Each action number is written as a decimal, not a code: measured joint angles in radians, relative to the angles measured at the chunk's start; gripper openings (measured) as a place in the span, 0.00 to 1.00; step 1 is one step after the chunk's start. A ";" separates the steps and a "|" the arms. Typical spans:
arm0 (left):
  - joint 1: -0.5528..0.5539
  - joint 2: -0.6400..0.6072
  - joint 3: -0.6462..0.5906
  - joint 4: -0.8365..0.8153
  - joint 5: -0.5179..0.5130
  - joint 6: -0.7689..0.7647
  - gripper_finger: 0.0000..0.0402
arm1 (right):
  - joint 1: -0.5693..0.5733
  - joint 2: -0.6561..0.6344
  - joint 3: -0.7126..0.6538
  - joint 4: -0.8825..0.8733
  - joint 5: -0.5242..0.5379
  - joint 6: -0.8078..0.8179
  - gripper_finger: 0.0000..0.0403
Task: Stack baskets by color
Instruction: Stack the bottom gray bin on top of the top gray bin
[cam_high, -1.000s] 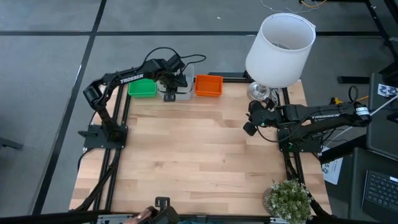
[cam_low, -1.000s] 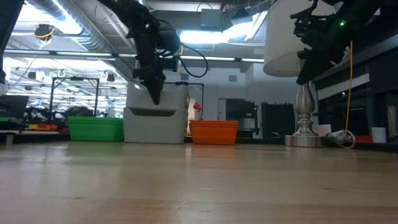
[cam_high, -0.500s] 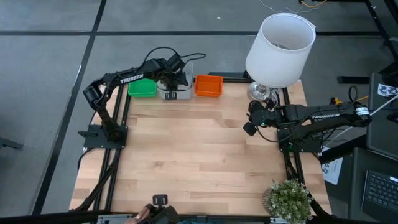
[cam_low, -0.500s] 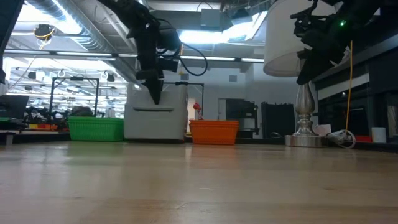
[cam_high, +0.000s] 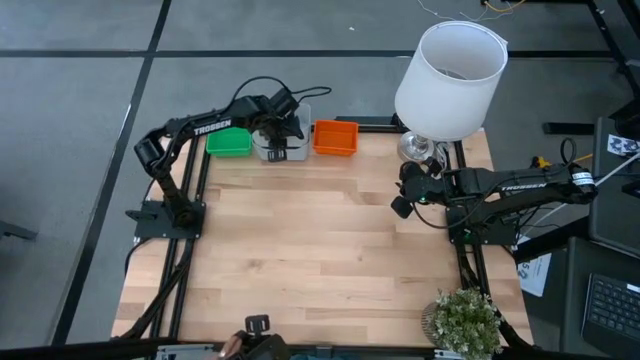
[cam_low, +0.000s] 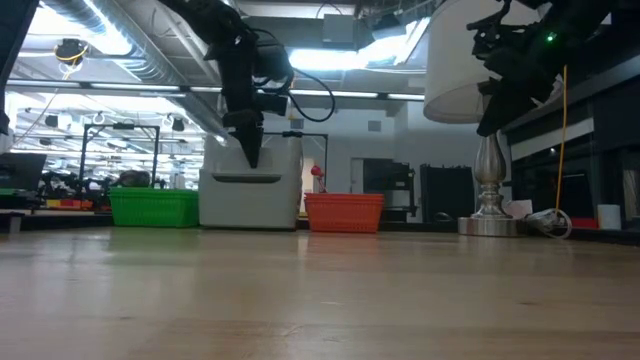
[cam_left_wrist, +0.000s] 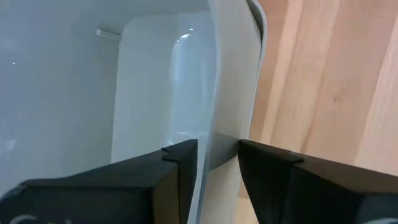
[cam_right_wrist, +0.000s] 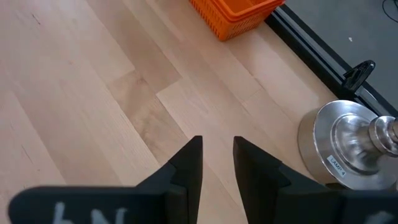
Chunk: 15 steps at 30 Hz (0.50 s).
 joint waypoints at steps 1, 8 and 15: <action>-0.001 0.000 0.000 0.000 -0.001 -0.007 0.27 | 0.000 0.000 0.000 0.000 0.000 0.000 0.22; -0.034 0.000 0.000 -0.002 -0.016 -0.019 0.27 | 0.000 0.000 0.000 0.000 0.000 0.000 0.22; -0.061 0.000 0.000 -0.003 -0.107 -0.023 0.31 | 0.000 0.000 0.000 0.000 0.000 0.000 0.22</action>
